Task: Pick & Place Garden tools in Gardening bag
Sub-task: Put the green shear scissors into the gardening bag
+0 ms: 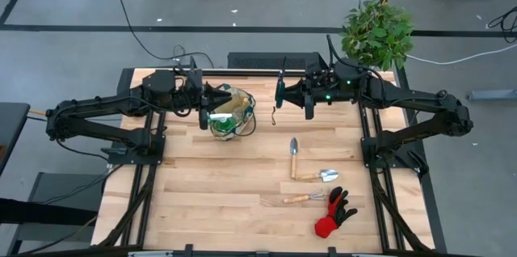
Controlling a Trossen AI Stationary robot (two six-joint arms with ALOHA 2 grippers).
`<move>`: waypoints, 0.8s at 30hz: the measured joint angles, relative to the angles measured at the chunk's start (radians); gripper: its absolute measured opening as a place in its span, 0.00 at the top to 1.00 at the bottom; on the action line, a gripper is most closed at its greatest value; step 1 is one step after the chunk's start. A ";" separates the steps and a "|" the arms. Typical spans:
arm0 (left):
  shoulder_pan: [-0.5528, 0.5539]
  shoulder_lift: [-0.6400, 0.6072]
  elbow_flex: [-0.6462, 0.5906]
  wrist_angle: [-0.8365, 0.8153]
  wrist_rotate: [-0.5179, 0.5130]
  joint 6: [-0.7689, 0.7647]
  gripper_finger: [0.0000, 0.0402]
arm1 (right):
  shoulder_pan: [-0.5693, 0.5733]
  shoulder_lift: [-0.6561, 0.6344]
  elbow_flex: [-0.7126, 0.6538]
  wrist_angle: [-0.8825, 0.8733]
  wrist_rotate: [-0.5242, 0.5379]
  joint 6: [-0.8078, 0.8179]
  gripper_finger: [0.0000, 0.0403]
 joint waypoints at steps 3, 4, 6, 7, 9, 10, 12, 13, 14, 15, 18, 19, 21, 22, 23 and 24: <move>0.000 0.000 0.000 0.000 0.000 0.000 0.84 | 0.000 0.000 0.000 0.000 0.000 0.000 0.87; 0.000 0.000 0.000 0.000 0.000 0.000 0.84 | 0.000 0.000 0.000 0.000 0.000 -0.002 0.87; 0.000 0.000 0.000 0.000 0.000 0.000 0.84 | 0.000 0.000 0.000 0.000 -0.001 -0.009 0.87; 0.000 0.000 0.000 0.000 0.000 0.000 0.84 | 0.000 0.000 0.000 0.000 -0.004 -0.014 0.87; 0.000 0.000 0.000 0.000 0.000 0.000 0.84 | 0.000 0.000 0.000 0.000 -0.021 -0.019 0.87; 0.000 0.000 0.000 0.000 0.000 0.000 0.84 | 0.000 0.000 0.000 0.000 -0.025 -0.019 0.87; 0.000 0.000 0.000 0.000 0.001 0.000 0.84 | 0.000 0.000 0.000 0.000 -0.027 -0.019 0.87; 0.000 0.000 0.000 0.000 0.000 0.000 0.84 | 0.000 0.000 0.000 0.000 -0.032 -0.023 0.87; 0.000 0.000 0.000 0.000 0.000 0.000 0.84 | 0.000 0.000 0.000 0.000 -0.042 -0.024 0.87; 0.000 0.000 0.000 0.000 0.000 0.000 0.84 | 0.000 0.000 0.000 0.000 -0.048 -0.026 0.87; 0.000 0.000 0.000 0.000 0.001 -0.001 0.84 | 0.000 0.000 0.000 0.000 -0.051 -0.026 0.87; 0.000 0.000 0.000 0.000 0.001 -0.001 0.84 | 0.000 0.000 0.000 0.000 -0.051 -0.026 0.87; 0.000 0.000 0.000 0.000 0.001 -0.001 0.84 | 0.000 0.000 0.000 -0.001 -0.051 -0.027 0.87; 0.000 0.000 0.000 0.000 0.001 -0.001 0.84 | 0.000 0.000 0.000 -0.002 -0.051 -0.028 0.87; 0.000 0.000 0.000 0.000 0.001 -0.001 0.84 | 0.000 0.000 0.000 -0.002 -0.051 -0.033 0.87; 0.000 0.000 0.000 0.000 0.001 -0.001 0.84 | 0.000 0.000 0.000 -0.002 -0.051 -0.035 0.87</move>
